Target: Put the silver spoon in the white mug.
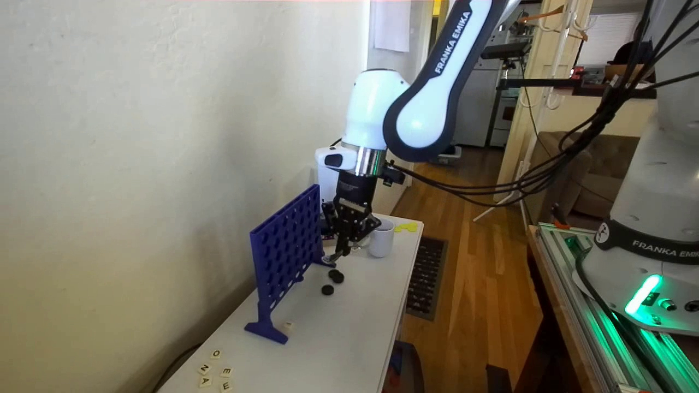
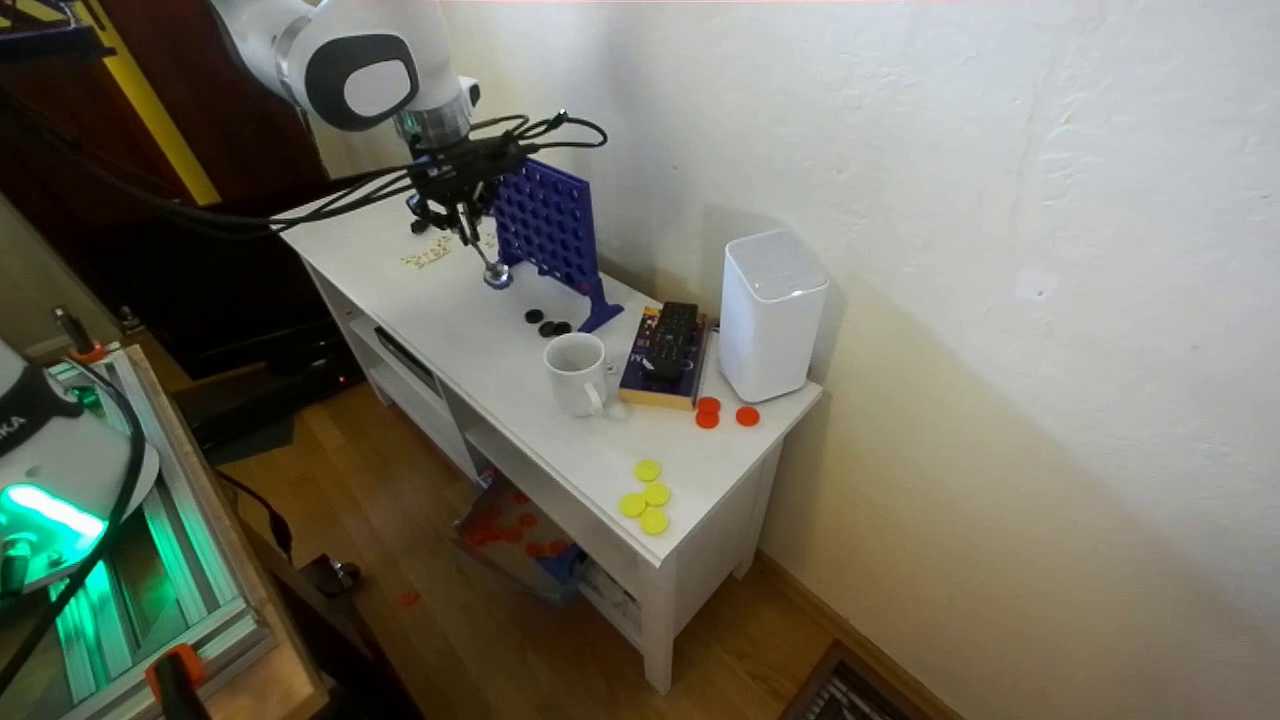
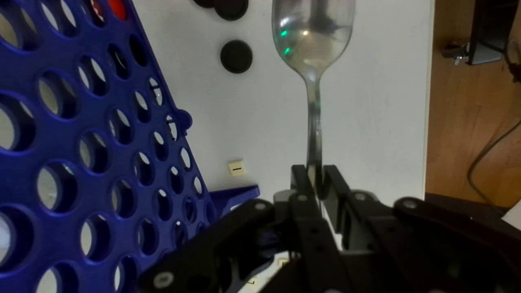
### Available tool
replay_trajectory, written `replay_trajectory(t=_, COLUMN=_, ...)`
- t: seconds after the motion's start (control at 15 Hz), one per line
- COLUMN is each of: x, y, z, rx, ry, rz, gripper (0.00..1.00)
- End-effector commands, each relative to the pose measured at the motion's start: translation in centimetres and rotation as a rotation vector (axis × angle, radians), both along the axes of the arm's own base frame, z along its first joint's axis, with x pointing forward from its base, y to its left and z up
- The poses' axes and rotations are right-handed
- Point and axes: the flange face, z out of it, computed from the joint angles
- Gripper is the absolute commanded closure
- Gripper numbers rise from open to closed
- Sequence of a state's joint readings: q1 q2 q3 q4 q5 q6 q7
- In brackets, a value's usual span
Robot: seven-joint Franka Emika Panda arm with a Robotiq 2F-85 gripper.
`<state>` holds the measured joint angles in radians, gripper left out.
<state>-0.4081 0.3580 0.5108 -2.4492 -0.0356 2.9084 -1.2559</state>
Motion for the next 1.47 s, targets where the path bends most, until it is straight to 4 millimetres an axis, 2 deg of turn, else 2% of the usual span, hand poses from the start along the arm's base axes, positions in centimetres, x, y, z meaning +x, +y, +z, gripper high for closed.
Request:
replay_trajectory(t=0.0, x=0.8, y=-2.2, z=1.8, rx=0.092, ry=0.041, rz=-0.002, gripper=0.97)
replay_trajectory(t=0.33, x=0.5, y=-7.0, z=2.5, rx=0.152, ry=0.092, rz=-0.110, gripper=0.97)
replay_trajectory(t=0.4, x=0.9, y=-6.1, z=1.5, rx=0.137, ry=0.082, rz=-0.093, gripper=0.86)
replay_trajectory(t=0.53, x=0.8, y=-7.2, z=1.7, rx=0.145, ry=0.088, rz=-0.112, gripper=0.86)
replay_trajectory(t=0.67, x=0.8, y=-7.3, z=1.8, rx=0.145, ry=0.089, rz=-0.114, gripper=0.86)
replay_trajectory(t=0.73, x=0.8, y=-7.2, z=1.8, rx=0.145, ry=0.089, rz=-0.112, gripper=0.97)
replay_trajectory(t=0.87, x=1.4, y=-8.2, z=2.0, rx=0.174, ry=0.084, rz=-0.159, gripper=0.97)
replay_trajectory(t=1.2, x=2.3, y=-13.3, z=3.7, rx=0.295, ry=0.021, rz=-0.265, gripper=0.97)
replay_trajectory(t=1.4, x=2.0, y=-16.7, z=4.3, rx=0.359, ry=0.003, rz=-0.329, gripper=0.97)
